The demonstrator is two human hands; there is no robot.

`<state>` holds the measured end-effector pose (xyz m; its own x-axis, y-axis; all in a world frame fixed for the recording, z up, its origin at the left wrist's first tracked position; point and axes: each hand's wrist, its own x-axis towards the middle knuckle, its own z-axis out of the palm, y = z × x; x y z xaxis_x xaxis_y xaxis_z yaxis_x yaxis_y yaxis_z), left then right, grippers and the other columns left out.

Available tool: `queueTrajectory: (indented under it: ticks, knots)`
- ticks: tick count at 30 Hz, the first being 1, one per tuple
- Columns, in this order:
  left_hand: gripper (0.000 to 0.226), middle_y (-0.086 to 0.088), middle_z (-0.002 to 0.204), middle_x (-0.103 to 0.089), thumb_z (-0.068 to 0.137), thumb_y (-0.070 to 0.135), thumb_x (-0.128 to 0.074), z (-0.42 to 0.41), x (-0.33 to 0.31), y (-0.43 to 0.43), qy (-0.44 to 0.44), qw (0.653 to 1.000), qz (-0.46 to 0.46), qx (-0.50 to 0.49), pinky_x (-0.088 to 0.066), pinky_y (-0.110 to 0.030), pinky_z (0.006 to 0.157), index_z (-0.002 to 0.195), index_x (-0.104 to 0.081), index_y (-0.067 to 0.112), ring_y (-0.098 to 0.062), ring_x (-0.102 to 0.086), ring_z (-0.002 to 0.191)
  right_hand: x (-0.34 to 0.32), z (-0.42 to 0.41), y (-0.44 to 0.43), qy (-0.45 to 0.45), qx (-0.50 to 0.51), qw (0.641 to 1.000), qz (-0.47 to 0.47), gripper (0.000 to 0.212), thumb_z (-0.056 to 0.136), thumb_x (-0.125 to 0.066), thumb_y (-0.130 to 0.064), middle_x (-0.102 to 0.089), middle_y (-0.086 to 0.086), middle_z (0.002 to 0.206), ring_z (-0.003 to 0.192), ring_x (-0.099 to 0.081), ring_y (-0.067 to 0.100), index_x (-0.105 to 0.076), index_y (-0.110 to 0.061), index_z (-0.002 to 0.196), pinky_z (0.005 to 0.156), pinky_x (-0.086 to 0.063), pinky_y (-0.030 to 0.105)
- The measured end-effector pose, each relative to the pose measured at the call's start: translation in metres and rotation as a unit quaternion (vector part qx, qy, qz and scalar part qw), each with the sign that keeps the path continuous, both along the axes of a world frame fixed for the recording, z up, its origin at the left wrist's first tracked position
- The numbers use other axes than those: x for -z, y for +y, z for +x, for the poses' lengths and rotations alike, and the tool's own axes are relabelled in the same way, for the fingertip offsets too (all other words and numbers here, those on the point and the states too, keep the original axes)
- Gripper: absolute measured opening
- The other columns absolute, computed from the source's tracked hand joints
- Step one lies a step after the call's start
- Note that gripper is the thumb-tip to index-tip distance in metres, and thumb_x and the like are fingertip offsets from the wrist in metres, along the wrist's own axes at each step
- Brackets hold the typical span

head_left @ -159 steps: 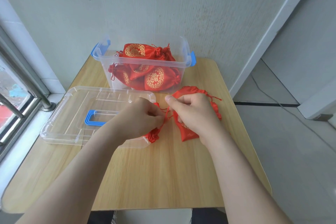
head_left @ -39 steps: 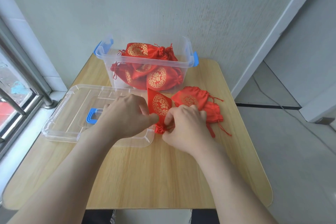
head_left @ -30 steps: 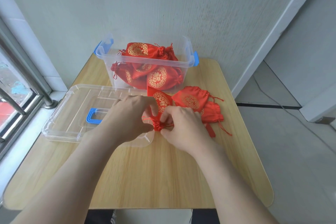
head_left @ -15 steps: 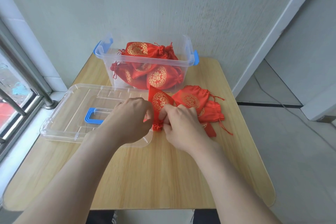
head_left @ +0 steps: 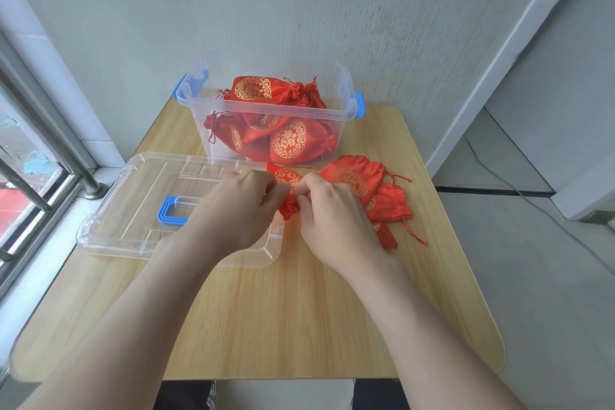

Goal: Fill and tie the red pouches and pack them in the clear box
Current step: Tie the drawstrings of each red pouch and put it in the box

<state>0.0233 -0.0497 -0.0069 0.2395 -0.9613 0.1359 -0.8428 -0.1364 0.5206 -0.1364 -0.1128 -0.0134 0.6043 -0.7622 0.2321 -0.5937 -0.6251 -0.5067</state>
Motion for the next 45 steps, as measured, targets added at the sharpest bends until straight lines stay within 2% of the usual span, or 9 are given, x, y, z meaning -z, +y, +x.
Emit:
queueTrajectory:
  ticks: [9, 13, 18, 22, 26, 30, 32, 39, 45]
  knots:
    - [0.042, -0.012, 0.07, -0.062, 0.109, 0.024, -0.048, -0.012, -0.002, 0.003, 0.068, 0.997, 0.006, -0.025, -0.044, -0.041, 0.063, 0.073, -0.054, 0.003, -0.034, -0.058, 0.068, -0.004, 0.002, 0.012, -0.056, 0.051, 0.997, 0.035, 0.021, 0.103, -0.049, -0.009, -0.072, 0.002, 0.099, 0.096, -0.065, 0.026, -0.066, -0.017, 0.112, 0.083, -0.053, 0.043]
    - [0.041, -0.002, 0.065, -0.05, 0.105, 0.022, -0.047, -0.029, -0.007, 0.007, 0.136, 0.988, 0.02, -0.074, -0.032, -0.032, 0.056, 0.067, -0.043, 0.008, -0.02, -0.044, 0.065, -0.001, -0.005, 0.015, -0.07, 0.06, 0.994, 0.055, 0.021, 0.102, -0.051, -0.01, -0.072, -0.005, 0.089, 0.091, -0.068, 0.022, -0.07, -0.018, 0.108, 0.081, -0.055, 0.04]
    - [0.047, 0.005, 0.063, -0.052, 0.105, 0.035, -0.056, -0.035, -0.006, 0.023, 0.217, 0.973, 0.006, -0.083, -0.036, -0.03, 0.058, 0.079, -0.056, -0.003, -0.012, -0.045, 0.059, -0.008, -0.021, 0.025, -0.099, 0.061, 0.99, 0.077, 0.014, 0.098, -0.059, -0.012, -0.065, -0.01, 0.065, 0.063, -0.061, 0.006, -0.069, -0.022, 0.101, 0.069, -0.051, 0.027]
    - [0.042, 0.018, 0.054, -0.051, 0.107, 0.038, -0.057, -0.034, -0.008, 0.042, 0.325, 0.943, 0.004, -0.071, -0.04, -0.03, 0.06, 0.075, -0.058, 0.01, -0.004, -0.044, 0.05, -0.019, -0.026, 0.043, -0.141, 0.075, 0.981, 0.113, 0.016, 0.094, -0.061, -0.01, -0.068, -0.006, 0.059, 0.056, -0.06, 0.004, -0.068, -0.022, 0.1, 0.055, -0.04, 0.014]
    - [0.04, 0.004, 0.065, -0.05, 0.106, 0.04, -0.058, -0.036, -0.011, 0.06, 0.364, 0.929, 0.002, -0.064, -0.042, -0.033, 0.058, 0.08, -0.058, 0.01, -0.012, -0.044, 0.056, -0.024, -0.033, 0.06, -0.177, 0.079, 0.973, 0.129, 0.016, 0.092, -0.062, -0.008, -0.07, -0.006, 0.059, 0.056, -0.061, 0.007, -0.068, -0.021, 0.098, 0.059, -0.04, 0.018]
    - [0.049, 0.002, 0.06, -0.051, 0.105, 0.04, -0.062, -0.049, -0.015, 0.073, 0.407, 0.909, -0.014, -0.087, -0.043, -0.031, 0.061, 0.086, -0.056, -0.005, -0.013, -0.045, 0.052, -0.018, -0.046, 0.074, -0.182, 0.076, 0.972, 0.126, 0.012, 0.097, -0.065, -0.011, -0.07, -0.009, 0.06, 0.056, -0.061, 0.006, -0.073, -0.021, 0.098, 0.058, -0.038, 0.017]
    - [0.043, 0.002, 0.058, -0.052, 0.101, 0.037, -0.069, -0.054, -0.018, 0.076, 0.442, 0.89, -0.034, -0.107, -0.045, -0.032, 0.064, 0.082, -0.057, 0.001, -0.013, -0.047, 0.052, -0.018, -0.051, 0.081, -0.185, 0.076, 0.972, 0.12, 0.015, 0.098, -0.065, -0.01, -0.07, -0.009, 0.062, 0.055, -0.06, 0.006, -0.075, -0.022, 0.098, 0.055, -0.036, 0.014]
    - [0.035, -0.009, 0.074, -0.067, 0.083, -0.002, -0.076, -0.064, -0.03, 0.08, 0.481, 0.859, -0.116, -0.131, -0.054, -0.032, 0.064, 0.062, -0.05, 0.006, -0.022, -0.063, 0.063, -0.025, -0.051, 0.095, -0.202, 0.057, 0.974, 0.087, 0.024, 0.093, -0.064, -0.003, -0.061, -0.018, 0.056, 0.052, -0.055, 0.008, -0.079, -0.021, 0.099, 0.054, -0.033, 0.013]
    - [0.046, -0.011, 0.078, -0.069, 0.096, 0.027, -0.077, -0.07, -0.031, 0.075, 0.564, 0.821, -0.047, -0.077, -0.034, -0.027, 0.053, 0.067, -0.043, 0.019, -0.012, -0.048, 0.049, -0.026, -0.054, 0.092, -0.212, 0.091, 0.969, 0.09, 0.021, 0.089, -0.066, -0.007, -0.062, -0.01, 0.057, 0.052, -0.056, 0.007, -0.076, -0.024, 0.095, 0.054, -0.035, 0.015]
